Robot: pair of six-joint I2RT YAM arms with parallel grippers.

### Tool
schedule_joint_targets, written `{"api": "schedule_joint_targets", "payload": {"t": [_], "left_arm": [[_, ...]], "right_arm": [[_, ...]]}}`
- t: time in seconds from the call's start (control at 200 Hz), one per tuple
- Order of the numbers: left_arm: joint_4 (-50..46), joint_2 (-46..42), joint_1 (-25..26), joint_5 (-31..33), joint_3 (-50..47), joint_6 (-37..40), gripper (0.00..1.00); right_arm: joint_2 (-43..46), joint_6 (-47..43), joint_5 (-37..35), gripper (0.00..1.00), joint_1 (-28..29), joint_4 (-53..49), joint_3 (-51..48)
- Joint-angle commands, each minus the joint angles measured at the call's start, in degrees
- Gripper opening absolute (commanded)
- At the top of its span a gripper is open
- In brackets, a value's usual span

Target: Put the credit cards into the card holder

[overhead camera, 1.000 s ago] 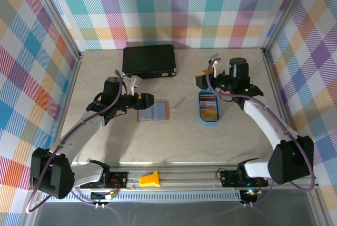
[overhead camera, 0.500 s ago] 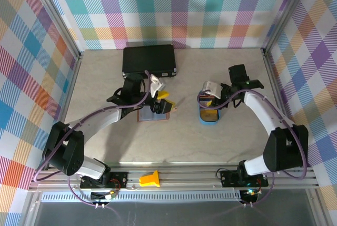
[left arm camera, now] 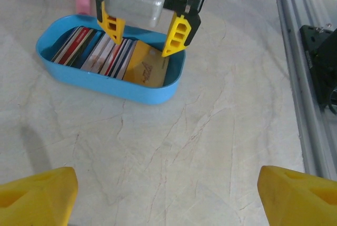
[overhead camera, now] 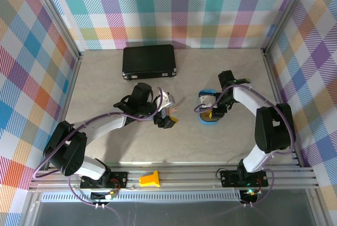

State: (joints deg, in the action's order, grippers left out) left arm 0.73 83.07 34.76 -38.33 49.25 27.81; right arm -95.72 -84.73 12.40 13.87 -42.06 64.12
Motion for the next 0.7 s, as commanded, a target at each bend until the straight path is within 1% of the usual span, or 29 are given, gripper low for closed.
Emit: {"api": "schedule_joint_targets", "payload": {"t": [0.0,0.205,0.39,0.435,0.495,0.585,0.695], "left_arm": [[-0.73,-0.73,0.22,0.81,-0.16,2.73,0.89],[-0.82,0.08,0.21,1.01,0.0,2.6,0.9],[-0.59,0.03,0.22,1.46,-0.23,2.7,0.9],[-0.63,0.04,0.22,1.58,-0.21,2.65,0.91],[-0.72,0.06,0.22,1.67,-0.18,2.74,0.91],[-0.73,0.03,0.22,1.59,-0.19,2.8,0.91],[-0.86,0.01,0.23,1.5,-0.07,2.86,0.91]], "right_arm": [[-1.64,0.77,-1.47,0.6,1.3,1.77,-0.66],[-4.06,0.91,-3.88,0.62,2.44,2.22,-1.26],[-4.76,1.2,-4.54,0.59,2.37,4.1,-2.49],[-5.06,1.66,-4.99,0.56,2.39,5.23,-2.67],[-5.6,2.28,-5.85,0.49,2.35,5.81,-2.47],[-5.92,3.01,-6.79,0.31,2.35,6.85,-2.5],[-5.44,3.25,-7.8,0.18,2.41,8.51,-3.01]]}}
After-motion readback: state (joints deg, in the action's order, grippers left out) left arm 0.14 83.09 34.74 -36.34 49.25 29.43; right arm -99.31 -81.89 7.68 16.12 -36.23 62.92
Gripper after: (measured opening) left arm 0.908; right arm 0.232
